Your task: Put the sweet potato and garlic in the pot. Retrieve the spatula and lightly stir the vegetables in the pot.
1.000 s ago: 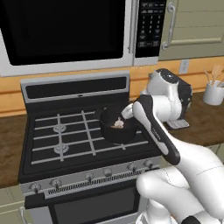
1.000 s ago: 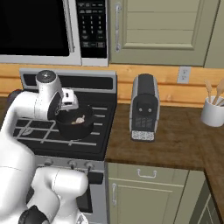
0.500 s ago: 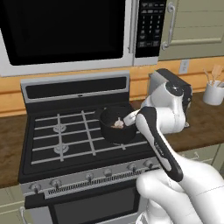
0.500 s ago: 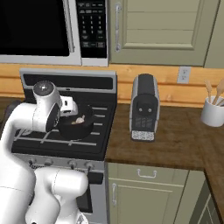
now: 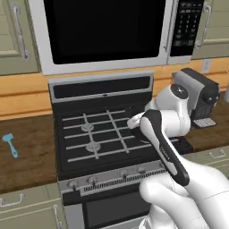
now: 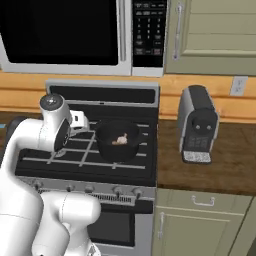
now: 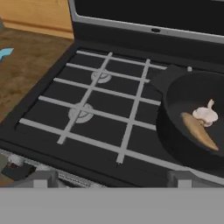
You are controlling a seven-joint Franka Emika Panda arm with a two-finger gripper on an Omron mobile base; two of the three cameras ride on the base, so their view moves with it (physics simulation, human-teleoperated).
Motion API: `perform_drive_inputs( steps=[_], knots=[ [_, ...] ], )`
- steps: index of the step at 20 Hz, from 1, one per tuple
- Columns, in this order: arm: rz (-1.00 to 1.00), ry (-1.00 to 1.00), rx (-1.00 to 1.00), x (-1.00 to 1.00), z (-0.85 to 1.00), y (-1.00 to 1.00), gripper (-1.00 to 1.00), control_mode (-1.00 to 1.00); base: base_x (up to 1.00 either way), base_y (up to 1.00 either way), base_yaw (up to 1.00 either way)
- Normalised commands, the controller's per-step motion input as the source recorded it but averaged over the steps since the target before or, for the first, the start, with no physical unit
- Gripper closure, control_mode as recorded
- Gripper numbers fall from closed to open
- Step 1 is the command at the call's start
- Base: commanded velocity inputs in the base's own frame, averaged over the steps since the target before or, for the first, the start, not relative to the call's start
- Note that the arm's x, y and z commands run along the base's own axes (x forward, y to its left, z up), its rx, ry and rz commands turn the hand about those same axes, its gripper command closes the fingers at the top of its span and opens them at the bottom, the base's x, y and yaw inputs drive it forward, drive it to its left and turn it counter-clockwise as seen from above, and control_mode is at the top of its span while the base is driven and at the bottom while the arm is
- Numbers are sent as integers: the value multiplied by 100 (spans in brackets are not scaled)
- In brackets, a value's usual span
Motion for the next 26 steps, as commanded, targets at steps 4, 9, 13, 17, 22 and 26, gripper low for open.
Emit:
perform_drive_inputs(
  steps=[4,9,13,17,22,26],
  knots=[
    [0,0,0,0,0,0,-100,100,-3,100,-5],
    [0,0,0,0,0,0,-100,100,-19,100,0],
    [0,0,0,0,0,0,-100,100,-30,100,3],
    [0,0,0,0,0,0,-100,100,-14,99,4],
    [0,9,-9,13,-22,16,-100,-100,0,14,0],
    [0,35,-7,66,-50,4,-100,-100,0,0,0]
  ],
)
